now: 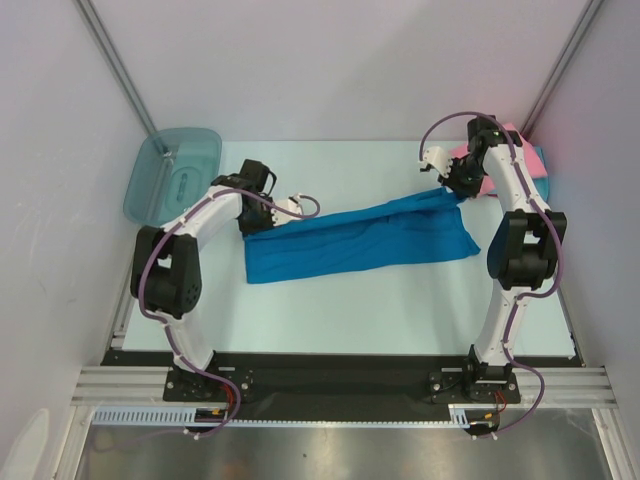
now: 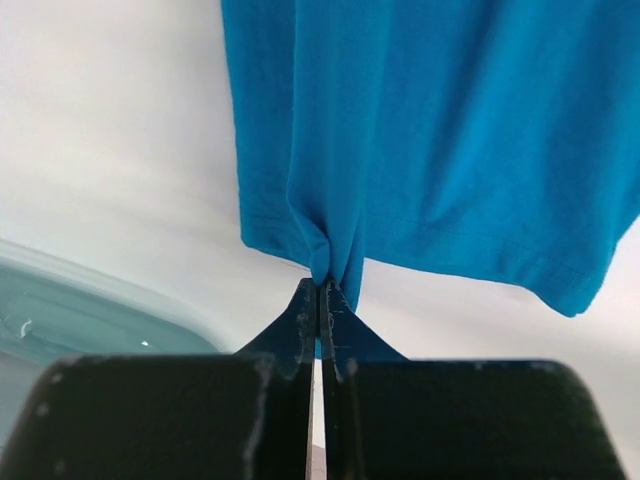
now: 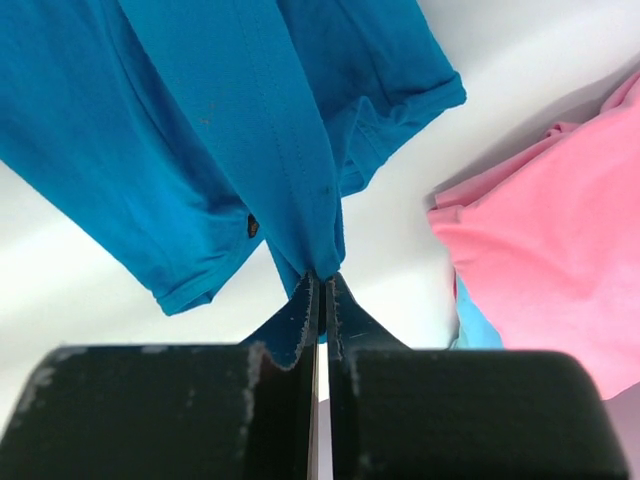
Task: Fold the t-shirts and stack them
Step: Fold the tshirt
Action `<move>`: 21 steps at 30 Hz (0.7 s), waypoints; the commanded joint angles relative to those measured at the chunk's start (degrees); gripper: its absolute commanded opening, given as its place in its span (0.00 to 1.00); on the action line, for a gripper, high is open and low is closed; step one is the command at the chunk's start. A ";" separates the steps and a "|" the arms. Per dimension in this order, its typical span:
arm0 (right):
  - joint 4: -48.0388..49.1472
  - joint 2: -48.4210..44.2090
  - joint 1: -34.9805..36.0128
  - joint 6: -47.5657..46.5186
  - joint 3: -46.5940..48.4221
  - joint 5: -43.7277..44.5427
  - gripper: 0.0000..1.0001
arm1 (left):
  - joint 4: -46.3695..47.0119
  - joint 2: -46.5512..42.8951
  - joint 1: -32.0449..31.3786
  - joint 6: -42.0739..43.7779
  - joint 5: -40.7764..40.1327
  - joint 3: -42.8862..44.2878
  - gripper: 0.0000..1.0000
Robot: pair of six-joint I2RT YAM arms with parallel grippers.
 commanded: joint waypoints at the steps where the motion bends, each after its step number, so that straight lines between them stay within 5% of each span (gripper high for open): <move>1: -2.78 -0.42 -0.68 -1.31 2.55 1.38 0.00 | -3.25 0.74 -0.14 1.66 1.80 2.22 0.00; 21: -5.95 0.54 1.08 -1.31 -1.66 1.73 0.00 | -5.36 4.25 -0.76 2.62 1.10 3.18 0.00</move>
